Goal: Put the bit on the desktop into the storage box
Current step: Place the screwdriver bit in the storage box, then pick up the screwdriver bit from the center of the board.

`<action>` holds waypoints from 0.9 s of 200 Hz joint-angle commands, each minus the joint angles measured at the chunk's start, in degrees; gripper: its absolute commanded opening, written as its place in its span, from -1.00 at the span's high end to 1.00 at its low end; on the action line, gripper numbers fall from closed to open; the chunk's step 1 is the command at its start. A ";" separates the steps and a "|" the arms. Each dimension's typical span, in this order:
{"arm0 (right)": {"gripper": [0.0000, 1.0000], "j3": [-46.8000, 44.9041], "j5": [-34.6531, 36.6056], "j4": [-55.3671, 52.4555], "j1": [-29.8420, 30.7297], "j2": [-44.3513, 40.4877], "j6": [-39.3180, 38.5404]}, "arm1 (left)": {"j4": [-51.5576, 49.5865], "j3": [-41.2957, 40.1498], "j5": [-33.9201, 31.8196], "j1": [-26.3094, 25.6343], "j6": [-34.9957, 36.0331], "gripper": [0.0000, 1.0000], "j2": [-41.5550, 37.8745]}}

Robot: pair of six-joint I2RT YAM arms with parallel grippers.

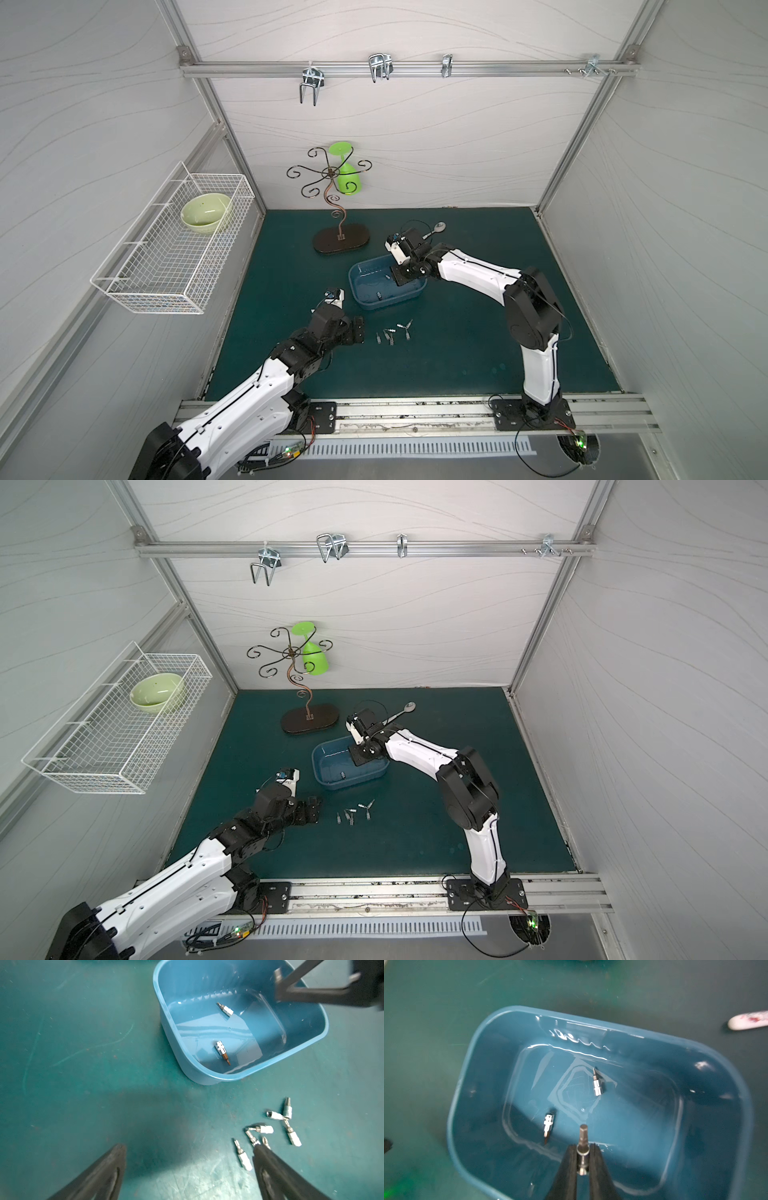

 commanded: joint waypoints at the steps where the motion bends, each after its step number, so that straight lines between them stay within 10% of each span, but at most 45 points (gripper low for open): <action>1: 0.45 2.20 -1.52 0.96 -1.60 -0.56 -0.06 | -3.07 3.34 2.44 0.00 -2.90 -0.93 0.21; 61: -0.21 -10.41 -2.42 3.34 -3.55 -15.30 0.85 | -10.28 6.13 -2.69 -5.08 -7.81 -0.91 0.64; 90: -0.97 -22.45 -1.31 7.30 -4.79 -26.48 2.60 | -12.58 8.90 -4.99 -8.52 -10.10 -0.86 4.43; 180: -0.98 -53.27 7.73 18.41 -7.43 -58.03 4.74 | -13.88 14.53 -9.11 -16.15 -16.18 -0.61 16.33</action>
